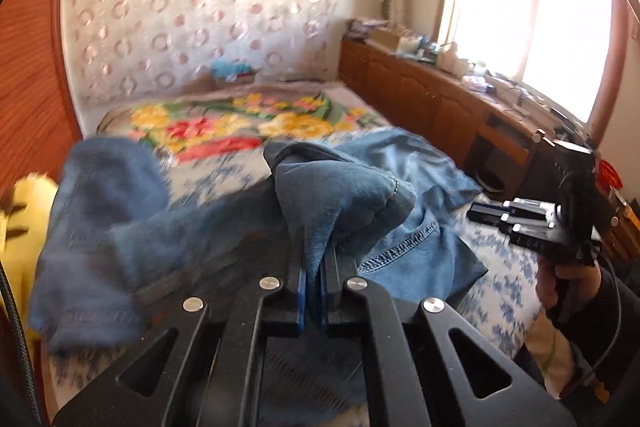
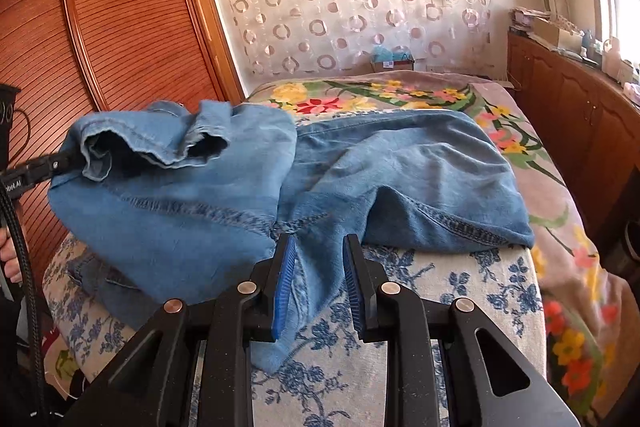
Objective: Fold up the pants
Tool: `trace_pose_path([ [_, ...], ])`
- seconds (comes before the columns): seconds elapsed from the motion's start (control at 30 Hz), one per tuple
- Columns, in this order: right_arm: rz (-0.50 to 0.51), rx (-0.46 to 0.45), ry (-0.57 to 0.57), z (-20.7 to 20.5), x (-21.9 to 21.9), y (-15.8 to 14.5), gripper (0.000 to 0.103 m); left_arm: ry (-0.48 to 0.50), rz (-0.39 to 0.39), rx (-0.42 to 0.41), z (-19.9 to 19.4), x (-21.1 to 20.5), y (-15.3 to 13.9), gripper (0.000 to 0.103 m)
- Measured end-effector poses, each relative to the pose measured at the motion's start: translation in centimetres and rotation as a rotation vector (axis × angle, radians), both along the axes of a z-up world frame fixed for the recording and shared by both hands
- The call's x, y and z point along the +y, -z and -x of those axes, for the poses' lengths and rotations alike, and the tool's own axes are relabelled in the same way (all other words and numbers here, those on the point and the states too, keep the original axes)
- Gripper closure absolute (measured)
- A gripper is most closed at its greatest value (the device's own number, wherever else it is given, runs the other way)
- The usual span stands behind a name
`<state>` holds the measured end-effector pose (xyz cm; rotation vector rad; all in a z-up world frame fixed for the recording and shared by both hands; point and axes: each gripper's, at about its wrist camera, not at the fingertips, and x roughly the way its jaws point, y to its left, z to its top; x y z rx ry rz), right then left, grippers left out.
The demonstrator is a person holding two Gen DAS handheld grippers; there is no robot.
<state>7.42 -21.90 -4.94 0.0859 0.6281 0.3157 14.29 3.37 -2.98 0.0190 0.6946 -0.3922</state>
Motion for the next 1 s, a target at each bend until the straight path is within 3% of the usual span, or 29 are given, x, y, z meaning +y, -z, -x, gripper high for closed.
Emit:
trace_pose_path([
  [0.27,-0.013,0.025,-0.038,-1.4,2.1,1.4,0.077,-0.075,0.005,0.079,1.2,2.9,3.6,0.095],
  [0.57,0.026,0.071,-0.043,-3.1,2.1,2.8,0.077,-0.089,-0.013,0.064,2.2,3.5,2.7,0.079],
  [0.8,0.098,0.058,-0.015,-3.8,2.2,2.9,0.077,-0.028,-0.013,0.042,3.5,1.6,2.0,0.079],
  [1.0,0.141,0.027,-0.021,-3.7,3.1,3.2,0.077,0.023,-0.071,0.089,2.6,-1.3,4.1,0.079],
])
